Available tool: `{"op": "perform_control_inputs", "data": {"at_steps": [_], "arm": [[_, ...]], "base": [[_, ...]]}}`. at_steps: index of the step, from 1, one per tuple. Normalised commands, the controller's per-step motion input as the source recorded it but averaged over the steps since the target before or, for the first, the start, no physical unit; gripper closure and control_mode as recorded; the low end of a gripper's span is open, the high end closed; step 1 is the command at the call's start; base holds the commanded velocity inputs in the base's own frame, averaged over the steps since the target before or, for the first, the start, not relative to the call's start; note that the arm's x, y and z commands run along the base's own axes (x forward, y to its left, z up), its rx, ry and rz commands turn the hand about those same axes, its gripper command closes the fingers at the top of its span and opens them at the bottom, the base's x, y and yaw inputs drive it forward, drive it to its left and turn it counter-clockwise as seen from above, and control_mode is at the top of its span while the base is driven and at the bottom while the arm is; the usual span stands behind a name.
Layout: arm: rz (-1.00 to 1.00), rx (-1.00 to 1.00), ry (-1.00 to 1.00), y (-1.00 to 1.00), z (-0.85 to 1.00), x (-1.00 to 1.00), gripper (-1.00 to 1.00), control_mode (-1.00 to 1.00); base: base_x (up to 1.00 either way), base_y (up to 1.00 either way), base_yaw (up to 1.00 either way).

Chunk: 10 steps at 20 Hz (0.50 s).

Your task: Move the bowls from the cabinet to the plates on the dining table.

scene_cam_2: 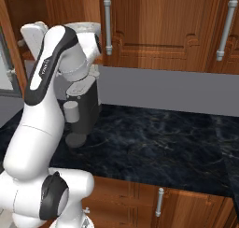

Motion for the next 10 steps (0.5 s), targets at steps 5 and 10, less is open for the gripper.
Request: {"op": "perform_control_inputs", "data": {"at_steps": [5, 10], "arm": [[0.21, 0.04, 0.0, 0.36, 0.01, -0.63, -1.0, -1.0], [0.21, 0.01, 0.0, 0.43, 0.0, -0.42, -1.0, -1.0]], "base": [[0.0, 0.0, 0.0], [0.0, 0.0, 0.0]]}}
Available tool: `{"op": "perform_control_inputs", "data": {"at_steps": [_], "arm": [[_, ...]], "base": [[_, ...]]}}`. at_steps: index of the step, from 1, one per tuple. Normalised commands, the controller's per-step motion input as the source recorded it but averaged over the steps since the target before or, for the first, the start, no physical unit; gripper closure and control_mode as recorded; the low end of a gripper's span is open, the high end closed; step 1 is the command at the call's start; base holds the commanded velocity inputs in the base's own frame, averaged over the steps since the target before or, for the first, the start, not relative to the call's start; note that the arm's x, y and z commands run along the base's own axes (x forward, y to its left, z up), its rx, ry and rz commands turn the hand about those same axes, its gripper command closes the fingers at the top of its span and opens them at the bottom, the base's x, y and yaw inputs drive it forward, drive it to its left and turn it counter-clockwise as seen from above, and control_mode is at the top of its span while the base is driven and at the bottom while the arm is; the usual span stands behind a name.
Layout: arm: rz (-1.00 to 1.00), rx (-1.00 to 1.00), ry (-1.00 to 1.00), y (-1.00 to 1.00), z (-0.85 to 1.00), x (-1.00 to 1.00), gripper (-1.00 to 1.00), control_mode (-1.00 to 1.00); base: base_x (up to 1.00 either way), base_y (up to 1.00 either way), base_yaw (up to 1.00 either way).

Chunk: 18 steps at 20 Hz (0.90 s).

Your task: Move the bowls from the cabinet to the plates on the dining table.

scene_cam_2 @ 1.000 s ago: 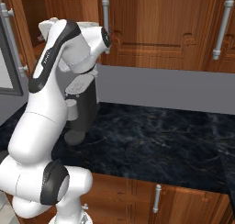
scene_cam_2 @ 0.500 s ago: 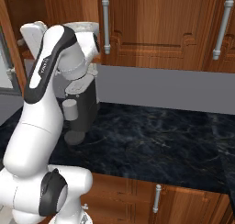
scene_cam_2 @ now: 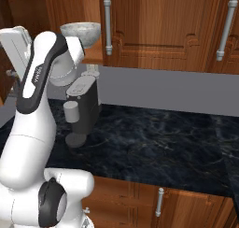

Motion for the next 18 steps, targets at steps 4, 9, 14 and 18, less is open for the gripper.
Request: {"op": "perform_control_inputs", "data": {"at_steps": [4, 9, 14, 18], "arm": [[0.18, 0.0, 0.02, 0.54, 0.0, -0.16, -1.0, -1.0], [0.11, 0.0, 0.0, 0.52, 0.0, -0.01, -1.0, -1.0], [0.05, 0.0, 0.0, 0.52, 0.0, 0.0, -1.0, -1.0], [0.01, 0.0, 0.0, 0.31, 0.0, 0.0, -1.0, -1.0]], "base": [[0.0, 0.0, 0.0], [0.0, 0.0, 0.0], [0.0, 0.0, 0.0], [0.0, 0.0, 0.0]]}}
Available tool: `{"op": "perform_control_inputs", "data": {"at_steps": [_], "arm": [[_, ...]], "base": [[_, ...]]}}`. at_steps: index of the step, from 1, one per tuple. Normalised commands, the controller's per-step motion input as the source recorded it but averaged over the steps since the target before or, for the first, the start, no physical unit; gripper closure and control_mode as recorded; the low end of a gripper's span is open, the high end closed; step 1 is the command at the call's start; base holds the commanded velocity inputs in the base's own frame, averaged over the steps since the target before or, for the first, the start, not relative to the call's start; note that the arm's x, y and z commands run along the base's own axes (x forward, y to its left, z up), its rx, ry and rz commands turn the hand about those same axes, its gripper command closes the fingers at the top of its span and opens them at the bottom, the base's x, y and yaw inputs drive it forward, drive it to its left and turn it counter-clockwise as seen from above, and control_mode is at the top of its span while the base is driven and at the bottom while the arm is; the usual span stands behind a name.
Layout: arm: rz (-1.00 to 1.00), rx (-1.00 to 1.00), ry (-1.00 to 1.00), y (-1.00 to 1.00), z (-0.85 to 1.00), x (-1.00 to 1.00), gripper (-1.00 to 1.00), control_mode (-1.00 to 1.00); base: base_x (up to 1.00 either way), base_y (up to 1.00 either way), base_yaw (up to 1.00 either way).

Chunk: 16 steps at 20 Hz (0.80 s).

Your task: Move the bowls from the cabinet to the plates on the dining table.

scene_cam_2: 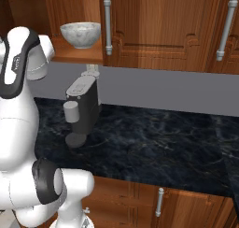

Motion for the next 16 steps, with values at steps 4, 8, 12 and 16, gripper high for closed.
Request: {"op": "perform_control_inputs", "data": {"at_steps": [4, 8, 12, 16], "arm": [[0.0, -0.01, 0.0, 0.24, 0.0, 0.0, -1.0, -1.0], [-0.01, -0.04, -0.01, 0.03, 0.0, -0.07, -1.0, -1.0], [-0.07, -0.08, -0.05, -0.22, 0.0, -0.29, -1.0, -1.0], [-0.12, -0.07, -0.07, -0.69, 0.0, -0.52, -1.0, -1.0]], "base": [[0.0, 0.0, 0.0], [0.0, 0.0, 0.0], [0.0, 0.0, 0.0], [0.0, 0.0, 0.0]]}}
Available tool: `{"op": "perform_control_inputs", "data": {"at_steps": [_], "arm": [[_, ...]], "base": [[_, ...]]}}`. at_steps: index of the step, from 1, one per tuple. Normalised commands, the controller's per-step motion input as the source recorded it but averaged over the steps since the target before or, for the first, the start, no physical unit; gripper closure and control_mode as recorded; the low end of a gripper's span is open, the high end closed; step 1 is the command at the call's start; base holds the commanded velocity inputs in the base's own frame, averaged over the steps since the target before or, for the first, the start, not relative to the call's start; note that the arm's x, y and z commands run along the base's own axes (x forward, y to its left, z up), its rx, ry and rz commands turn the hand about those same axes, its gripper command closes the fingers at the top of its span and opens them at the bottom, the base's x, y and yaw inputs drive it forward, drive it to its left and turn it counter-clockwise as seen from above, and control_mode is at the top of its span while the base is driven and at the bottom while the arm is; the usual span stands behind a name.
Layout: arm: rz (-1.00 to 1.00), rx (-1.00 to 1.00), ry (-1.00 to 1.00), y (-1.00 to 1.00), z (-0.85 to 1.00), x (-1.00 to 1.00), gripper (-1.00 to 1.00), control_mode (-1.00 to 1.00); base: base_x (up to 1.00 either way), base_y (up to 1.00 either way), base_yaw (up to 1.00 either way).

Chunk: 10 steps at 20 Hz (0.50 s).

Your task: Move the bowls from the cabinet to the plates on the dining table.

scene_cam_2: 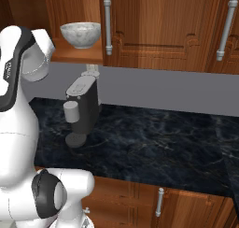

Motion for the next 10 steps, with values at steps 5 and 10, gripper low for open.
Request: {"op": "perform_control_inputs", "data": {"at_steps": [5, 10], "arm": [[-0.12, -0.03, -0.08, -0.9, 0.0, -0.67, -1.0, -1.0], [-0.11, -0.02, -0.07, -0.86, -0.02, -0.64, -1.0, -1.0]], "base": [[0.0, 0.0, 0.0], [0.0, 0.0, 0.0]]}}
